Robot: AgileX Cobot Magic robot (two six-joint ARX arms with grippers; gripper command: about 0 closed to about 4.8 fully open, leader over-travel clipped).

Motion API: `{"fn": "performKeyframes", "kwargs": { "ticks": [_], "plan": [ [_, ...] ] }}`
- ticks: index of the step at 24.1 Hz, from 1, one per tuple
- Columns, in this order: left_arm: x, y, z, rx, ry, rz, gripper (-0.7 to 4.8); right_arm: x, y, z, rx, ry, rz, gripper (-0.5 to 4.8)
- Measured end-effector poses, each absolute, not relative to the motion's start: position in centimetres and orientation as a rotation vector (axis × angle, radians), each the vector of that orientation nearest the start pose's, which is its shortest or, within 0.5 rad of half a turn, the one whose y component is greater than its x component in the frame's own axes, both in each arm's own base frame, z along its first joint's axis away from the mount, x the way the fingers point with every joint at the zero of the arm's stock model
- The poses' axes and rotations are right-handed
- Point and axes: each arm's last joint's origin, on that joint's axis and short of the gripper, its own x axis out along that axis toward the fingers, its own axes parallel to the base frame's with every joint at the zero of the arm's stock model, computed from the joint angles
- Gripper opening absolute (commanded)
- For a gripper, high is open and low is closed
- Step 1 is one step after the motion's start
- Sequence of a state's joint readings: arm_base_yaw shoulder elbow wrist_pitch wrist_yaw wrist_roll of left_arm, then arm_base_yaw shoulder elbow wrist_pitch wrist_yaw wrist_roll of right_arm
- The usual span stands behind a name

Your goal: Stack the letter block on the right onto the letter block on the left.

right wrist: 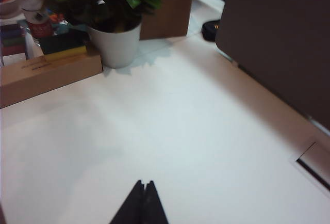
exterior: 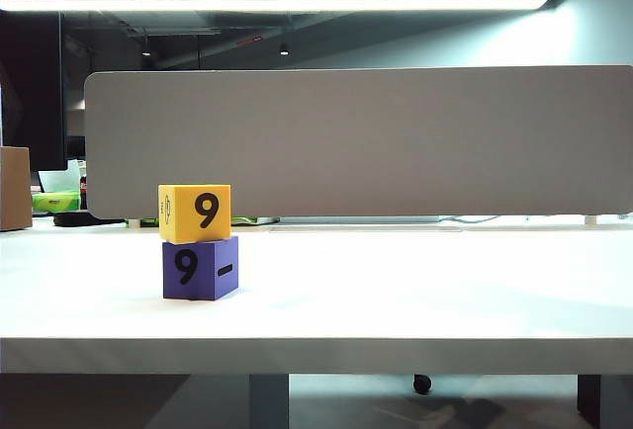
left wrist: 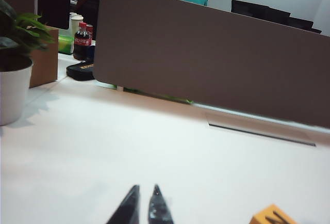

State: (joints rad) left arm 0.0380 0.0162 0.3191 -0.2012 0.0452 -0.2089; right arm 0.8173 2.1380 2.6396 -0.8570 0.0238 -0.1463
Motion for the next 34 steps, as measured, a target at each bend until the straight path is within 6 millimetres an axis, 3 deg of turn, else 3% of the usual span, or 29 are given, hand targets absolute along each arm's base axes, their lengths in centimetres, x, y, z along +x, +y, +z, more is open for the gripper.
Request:
{"fn": "performKeyframes", "kwargs": {
  "ticks": [2, 6, 16, 20, 27, 34],
  "plan": [
    [6.9, 0.1, 24.2, -0.175, -0.097, -0.019, 0.26, 29.9, 31.7, 46.6, -0.305, 0.265, 0.812, -0.03],
    [7.3, 0.2, 23.9, -0.116, -0.125, -0.011, 0.26, 28.1, 29.9, 49.1, -0.329, 0.193, 0.835, -0.05],
    [8.6, 0.2, 20.2, -0.1, -0.017, -0.004, 0.26, 23.9, 25.2, 53.8, -0.326, 0.111, 0.832, -0.05],
    [9.0, 0.2, 18.8, -0.083, 0.009, -0.008, 0.26, 20.7, 21.7, 56.4, -0.336, 0.054, 0.799, -0.05],
    [9.4, 0.1, 17.7, -0.083, 0.021, -0.053, 0.26, 16.7, 17.3, 58.4, -0.354, 0.043, 0.742, -0.05],
    [9.7, 0.1, 15.6, -0.087, 0.084, -0.053, 0.26, 9.8, 9.8, 60.2, -0.353, 0.022, 0.616, -0.05]
  ]
}}
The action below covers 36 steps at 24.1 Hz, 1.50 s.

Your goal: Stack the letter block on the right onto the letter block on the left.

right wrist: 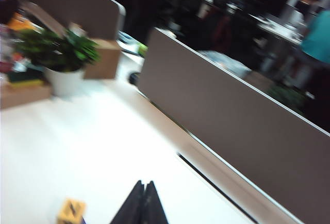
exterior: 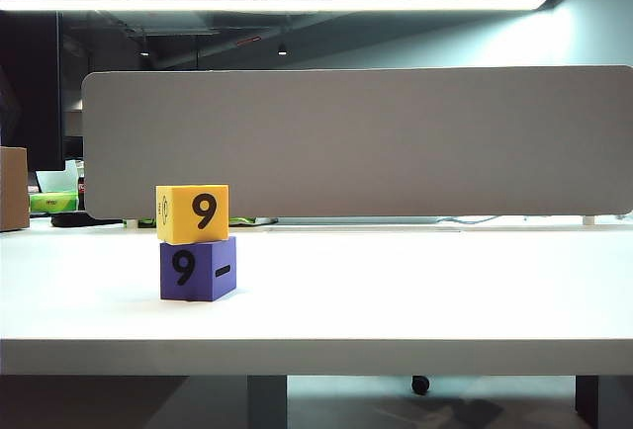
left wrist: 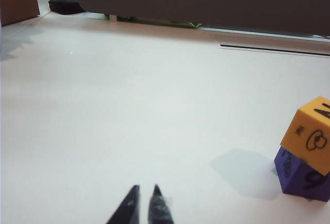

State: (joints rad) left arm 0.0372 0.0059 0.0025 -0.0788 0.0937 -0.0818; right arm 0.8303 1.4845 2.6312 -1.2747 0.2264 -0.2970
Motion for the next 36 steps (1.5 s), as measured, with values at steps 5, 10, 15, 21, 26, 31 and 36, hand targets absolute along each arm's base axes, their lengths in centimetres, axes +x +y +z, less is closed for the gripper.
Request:
{"fn": "performKeyframes", "kwargs": {
  "ticks": [5, 10, 15, 21, 26, 31, 36],
  "plan": [
    [9.7, 0.1, 15.4, -0.089, 0.107, -0.051, 0.26, 5.7, 5.0, 60.0, -0.356, 0.046, 0.511, -0.05],
    [9.7, 0.1, 15.2, -0.09, 0.131, -0.047, 0.26, 0.1, -1.8, 59.8, -0.25, -0.063, 0.405, -0.05],
    [9.7, 0.1, 15.2, -0.09, 0.132, -0.048, 0.26, -2.9, -5.7, 57.2, -0.24, -0.046, 0.251, -0.05],
    [9.7, 0.1, 15.2, -0.09, 0.133, -0.048, 0.26, -1.0, -3.4, 51.4, -0.224, -0.034, 0.274, -0.05],
    [9.7, 0.1, 15.2, -0.09, 0.133, -0.047, 0.26, 2.5, 0.8, 47.3, -0.208, -0.126, 0.337, -0.05],
    [9.7, 0.1, 15.2, -0.09, 0.134, -0.047, 0.26, 6.3, 2.9, 43.4, -0.234, -0.124, 0.329, -0.04],
    [9.7, 0.1, 15.2, -0.09, 0.133, -0.048, 0.26, 8.5, 2.9, 36.8, -0.219, -0.331, 0.312, 0.0]
  ]
}}
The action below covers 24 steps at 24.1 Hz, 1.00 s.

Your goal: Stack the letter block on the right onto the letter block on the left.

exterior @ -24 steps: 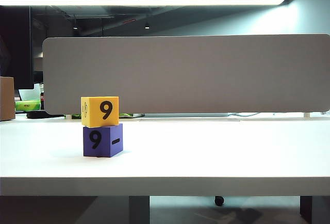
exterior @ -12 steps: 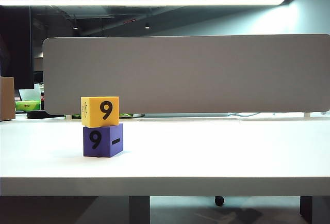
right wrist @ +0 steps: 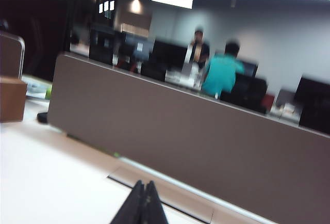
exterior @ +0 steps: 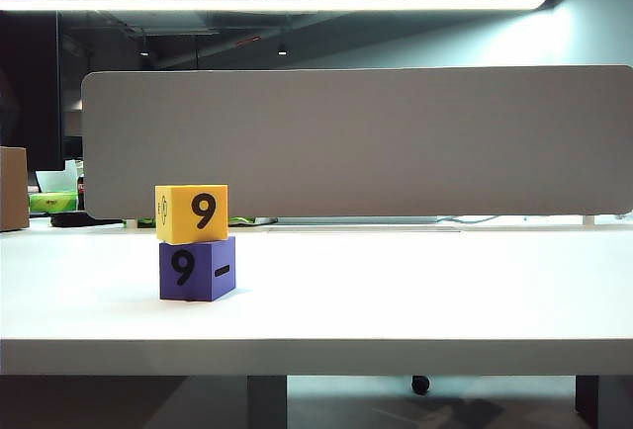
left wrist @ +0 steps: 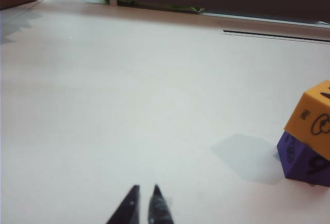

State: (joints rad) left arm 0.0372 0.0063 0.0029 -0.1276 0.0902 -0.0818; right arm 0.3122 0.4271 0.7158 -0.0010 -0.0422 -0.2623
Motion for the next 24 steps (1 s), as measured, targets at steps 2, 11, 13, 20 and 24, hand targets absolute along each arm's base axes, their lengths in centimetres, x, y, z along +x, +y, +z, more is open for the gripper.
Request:
{"fn": "performKeyframes", "kwargs": {
  "ticks": [2, 11, 13, 20, 24],
  "plan": [
    [9.7, 0.1, 15.2, -0.09, 0.133, -0.047, 0.26, 8.5, 2.7, 33.8, -0.228, -0.325, 0.31, 0.0],
    [9.7, 0.1, 15.2, -0.09, 0.133, -0.047, 0.26, 8.0, 1.8, 25.4, -0.247, -0.188, 0.253, -0.01],
    [9.7, 0.1, 15.2, -0.09, 0.133, -0.047, 0.26, 8.1, 1.9, 24.7, -0.252, -0.116, 0.262, -0.01],
    [9.7, 0.1, 15.2, -0.09, 0.133, -0.047, 0.26, 8.0, 1.8, 22.5, -0.266, 0.109, 0.29, -0.01],
    [9.7, 0.1, 15.2, -0.09, 0.133, -0.047, 0.26, 6.6, 1.3, 22.2, -0.308, 0.098, 0.226, -0.01]
  ]
}}
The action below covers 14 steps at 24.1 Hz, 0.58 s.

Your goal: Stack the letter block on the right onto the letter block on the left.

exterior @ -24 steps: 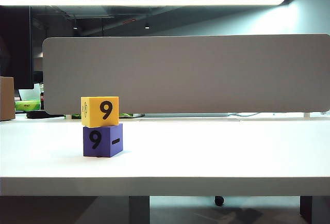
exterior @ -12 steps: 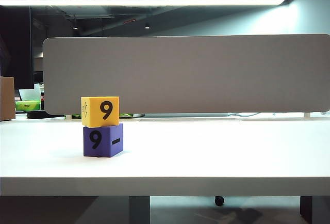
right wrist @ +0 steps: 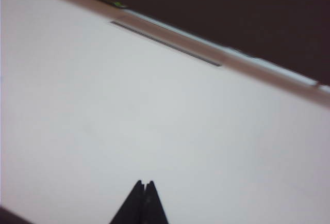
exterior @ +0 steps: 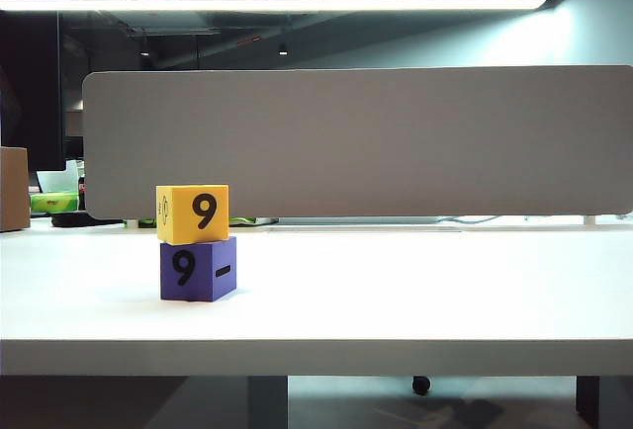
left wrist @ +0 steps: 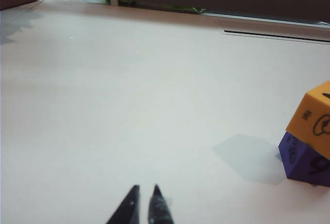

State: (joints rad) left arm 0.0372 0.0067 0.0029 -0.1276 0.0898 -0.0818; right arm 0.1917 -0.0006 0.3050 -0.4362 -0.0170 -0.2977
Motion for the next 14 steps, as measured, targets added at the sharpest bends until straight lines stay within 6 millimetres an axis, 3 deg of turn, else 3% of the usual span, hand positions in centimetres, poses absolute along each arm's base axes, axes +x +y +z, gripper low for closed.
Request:
{"fn": "performKeyframes", "kwargs": {
  "ticks": [2, 7, 9, 14],
  "plan": [
    [9.7, 0.1, 15.2, -0.09, 0.132, -0.048, 0.26, 6.7, 0.9, 22.3, -0.32, 0.103, 0.116, -0.01],
    [9.7, 0.1, 15.2, -0.09, 0.134, -0.047, 0.26, 7.0, 0.6, 22.3, -0.315, 0.077, 0.054, -0.01],
    [9.7, 0.1, 15.2, -0.09, 0.134, -0.048, 0.26, 8.2, 0.4, 21.2, -0.305, -0.047, 0.009, -0.01],
    [9.7, 0.1, 15.2, -0.09, 0.134, -0.048, 0.26, 9.2, -0.1, 19.5, -0.232, -0.155, -0.046, -0.01]
  ]
}}
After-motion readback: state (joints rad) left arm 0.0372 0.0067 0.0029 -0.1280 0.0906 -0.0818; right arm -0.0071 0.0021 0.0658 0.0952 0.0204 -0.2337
